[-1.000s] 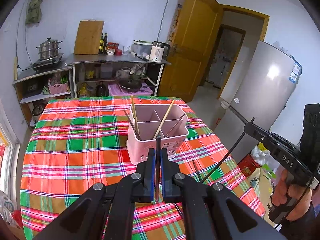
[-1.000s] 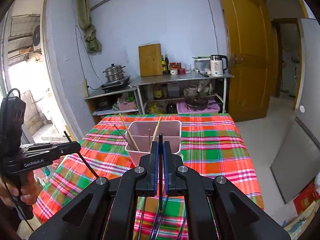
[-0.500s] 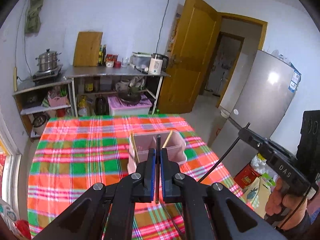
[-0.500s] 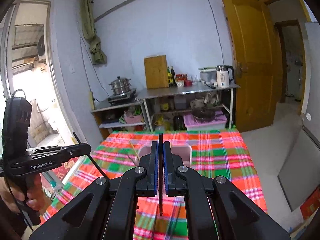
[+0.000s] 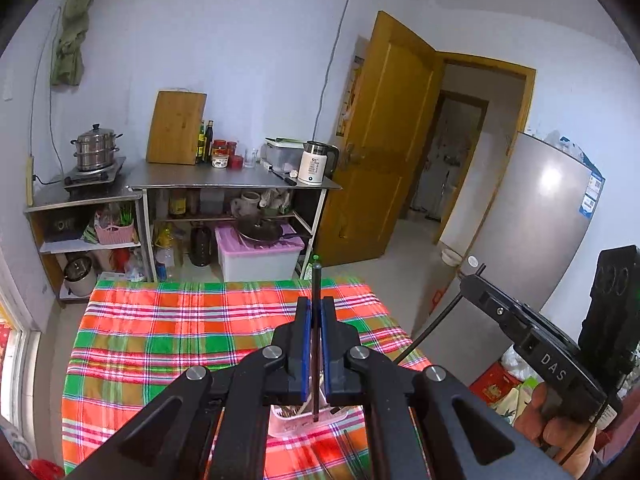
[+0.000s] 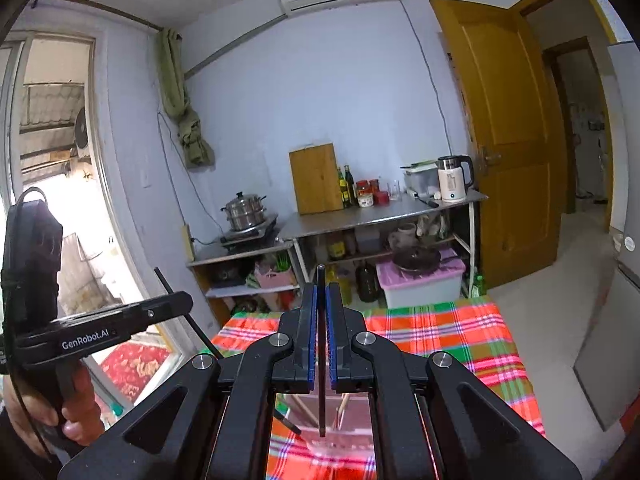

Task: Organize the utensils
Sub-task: 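Lift both black chopsticks and lower them into the pink basket, then open the left tool inside the basket while the right tool releases its chopstick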

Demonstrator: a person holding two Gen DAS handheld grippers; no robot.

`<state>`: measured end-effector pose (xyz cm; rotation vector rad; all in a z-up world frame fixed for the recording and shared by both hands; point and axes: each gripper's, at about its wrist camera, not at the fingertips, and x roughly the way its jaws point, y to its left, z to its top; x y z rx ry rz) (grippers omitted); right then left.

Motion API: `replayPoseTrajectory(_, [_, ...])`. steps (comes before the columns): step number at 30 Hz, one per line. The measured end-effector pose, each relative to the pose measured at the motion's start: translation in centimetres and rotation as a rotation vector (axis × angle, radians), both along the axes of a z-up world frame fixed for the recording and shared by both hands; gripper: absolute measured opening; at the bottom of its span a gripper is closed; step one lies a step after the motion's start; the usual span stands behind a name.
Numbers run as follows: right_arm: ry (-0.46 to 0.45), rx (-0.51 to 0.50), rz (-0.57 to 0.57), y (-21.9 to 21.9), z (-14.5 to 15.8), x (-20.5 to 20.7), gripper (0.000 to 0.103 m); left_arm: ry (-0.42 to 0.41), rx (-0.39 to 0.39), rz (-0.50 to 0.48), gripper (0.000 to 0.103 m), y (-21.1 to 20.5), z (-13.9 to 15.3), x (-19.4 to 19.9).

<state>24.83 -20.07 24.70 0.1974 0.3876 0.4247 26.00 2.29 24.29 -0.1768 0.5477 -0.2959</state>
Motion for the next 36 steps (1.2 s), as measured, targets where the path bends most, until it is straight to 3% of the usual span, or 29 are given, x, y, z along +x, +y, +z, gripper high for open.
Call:
replayPoseTrajectory(12, [0.049,-0.004,-0.009,0.8,-3.5,3.2,0.004,0.064,-0.036,0.017,0.004,1.0,-4.5,4.0])
replayPoseTrajectory(14, [0.065,-0.01,-0.007,0.9,-4.2,3.5,0.004,0.087,-0.046,0.018,0.004,1.3,-4.3,4.6])
replayPoseTrajectory(20, [0.076,-0.012,-0.004,0.8,-4.8,4.0,0.004,0.025,-0.055,-0.01,0.004,1.6,-1.2,4.4])
replayPoseTrajectory(23, [0.087,-0.014,-0.006,0.9,-5.2,4.2,0.004,0.028,-0.049,-0.01,0.004,1.3,-1.4,4.7])
replayPoseTrajectory(36, [0.141,-0.047,0.012,1.8,-8.0,4.1,0.004,0.164,-0.024,-0.008,0.004,0.6,-9.5,5.7])
